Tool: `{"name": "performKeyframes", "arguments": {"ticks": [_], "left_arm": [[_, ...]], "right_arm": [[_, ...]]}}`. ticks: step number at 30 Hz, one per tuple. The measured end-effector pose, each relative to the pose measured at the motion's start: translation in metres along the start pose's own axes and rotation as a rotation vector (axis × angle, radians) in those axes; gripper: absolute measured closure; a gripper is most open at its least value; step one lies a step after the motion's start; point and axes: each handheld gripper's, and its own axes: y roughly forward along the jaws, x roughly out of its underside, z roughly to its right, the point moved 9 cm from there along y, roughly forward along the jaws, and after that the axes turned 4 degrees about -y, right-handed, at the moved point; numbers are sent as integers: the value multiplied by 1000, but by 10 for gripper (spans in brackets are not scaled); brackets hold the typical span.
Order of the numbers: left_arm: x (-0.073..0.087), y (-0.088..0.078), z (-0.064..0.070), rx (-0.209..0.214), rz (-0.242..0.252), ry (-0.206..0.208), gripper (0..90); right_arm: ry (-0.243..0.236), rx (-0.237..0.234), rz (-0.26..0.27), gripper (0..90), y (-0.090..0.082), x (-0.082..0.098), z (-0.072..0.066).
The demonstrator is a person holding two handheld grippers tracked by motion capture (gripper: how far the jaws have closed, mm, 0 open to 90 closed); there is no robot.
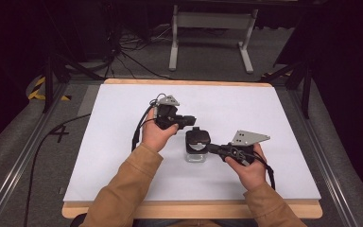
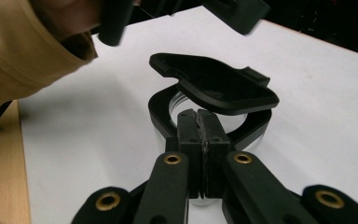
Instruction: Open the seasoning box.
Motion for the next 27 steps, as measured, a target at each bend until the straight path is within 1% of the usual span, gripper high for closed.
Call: {"name": "performKeyframes", "arguments": {"ticks": [1,3,4,6,7,8,9,10,12,14,15,16,18,20,21,23,24,25,27], "left_arm": [[-1,-6,4,8,2,11,844],[1,-16,9,15,-8,20,850],[2,-21,12,18,-19,19,861],[6,-30,19,40,-42,17,870],[8,-34,22,56,-59,16,874],[11,-38,24,64,-74,14,887],[13,-40,26,68,-92,12,893],[16,-41,28,79,-114,12,895],[22,-41,32,88,-152,15,896],[28,-39,35,98,-197,28,895],[30,-38,37,98,-213,30,895],[30,-38,37,98,-213,30,893],[35,-30,42,110,-243,45,887],[37,-23,43,110,-255,57,882],[38,-20,44,109,-258,56,878],[38,-12,42,92,-248,58,874],[38,-12,42,92,-248,58,871],[35,-10,39,73,-213,58,872],[30,-10,37,67,-173,46,883]], "right_arm": [[-3,-2,7,900,1,-3,1],[-7,-1,9,900,1,-4,1],[-7,-4,14,900,2,-6,1],[-9,-4,21,900,3,-10,2],[-3,-8,26,900,4,-11,3],[5,-13,35,900,5,-13,3],[2,-9,42,900,5,-15,4],[-1,-8,45,900,6,-16,5],[4,-6,52,900,6,-19,6],[3,-1,62,900,6,-21,8],[4,1,66,900,6,-22,9],[4,1,66,900,6,-22,9],[4,3,79,900,5,-25,10],[8,4,85,900,5,-26,10],[8,5,85,900,5,-26,10],[11,6,84,900,5,-25,10],[9,4,82,900,5,-25,9],[7,1,79,900,6,-24,9],[7,0,74,900,7,-22,8]]}}
